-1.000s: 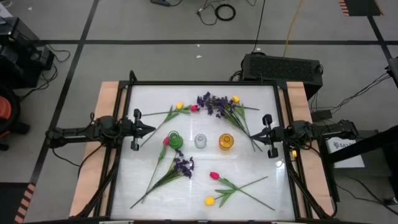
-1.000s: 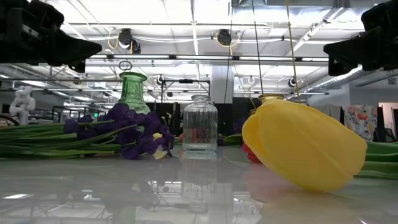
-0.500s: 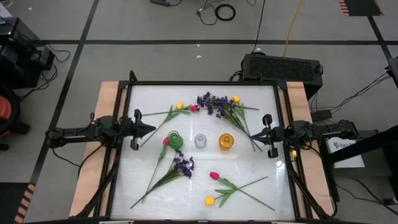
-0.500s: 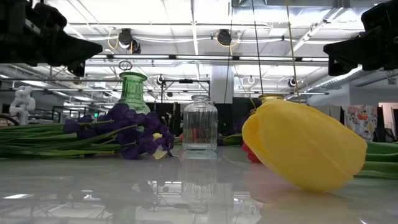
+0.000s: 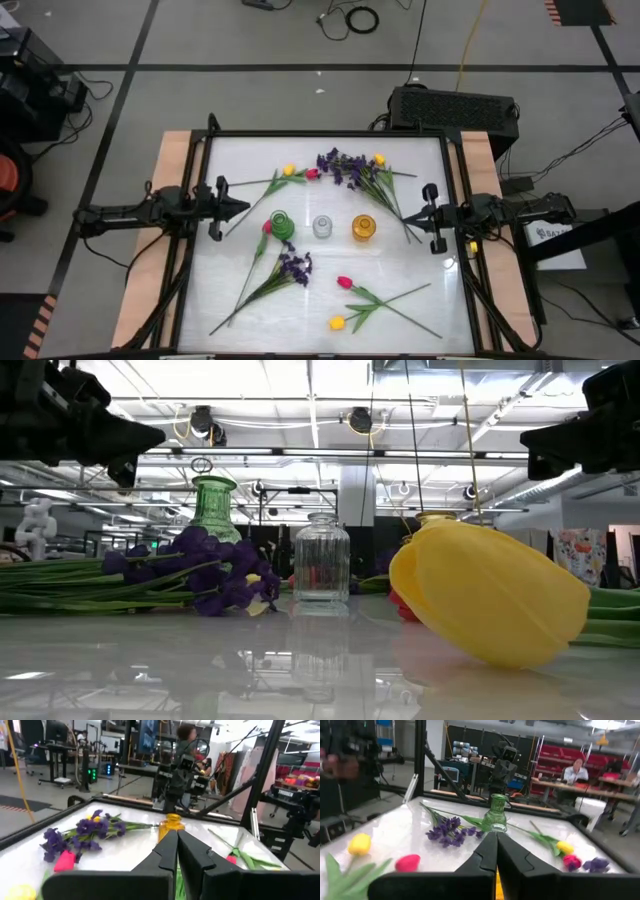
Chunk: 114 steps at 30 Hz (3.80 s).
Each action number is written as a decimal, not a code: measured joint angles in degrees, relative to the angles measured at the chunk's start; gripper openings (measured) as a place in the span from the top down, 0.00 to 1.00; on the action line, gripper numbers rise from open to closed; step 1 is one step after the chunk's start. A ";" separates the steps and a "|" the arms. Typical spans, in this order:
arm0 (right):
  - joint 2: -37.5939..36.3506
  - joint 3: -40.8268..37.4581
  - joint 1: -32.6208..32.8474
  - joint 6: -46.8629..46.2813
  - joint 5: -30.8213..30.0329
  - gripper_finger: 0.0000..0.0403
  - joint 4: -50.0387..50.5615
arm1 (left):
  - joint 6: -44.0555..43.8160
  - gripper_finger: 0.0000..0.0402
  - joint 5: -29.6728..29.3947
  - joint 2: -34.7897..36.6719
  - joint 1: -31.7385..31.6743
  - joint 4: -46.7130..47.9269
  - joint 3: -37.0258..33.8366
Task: Sort flowers into vase by color
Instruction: Put the top left yellow tulip into the yellow vase
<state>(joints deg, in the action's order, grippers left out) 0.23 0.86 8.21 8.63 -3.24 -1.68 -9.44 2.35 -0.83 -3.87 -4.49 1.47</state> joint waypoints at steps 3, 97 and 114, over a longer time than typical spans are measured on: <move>0.02 0.00 0.01 2.98 0.00 1.00 0.06 | -0.25 0.98 0.02 -0.86 0.32 1.65 3.69; 39.08 29.31 -2.39 -23.11 -19.16 1.00 6.22 | -8.89 0.59 -20.72 -58.41 -8.35 41.36 40.30; 39.10 29.31 -2.39 -24.11 -19.11 1.00 6.48 | -14.24 0.59 -18.07 -58.89 -7.93 21.51 22.34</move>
<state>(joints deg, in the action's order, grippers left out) 39.33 30.17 5.82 -15.48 -22.35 4.80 -23.68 -15.72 -59.72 -11.80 17.02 23.81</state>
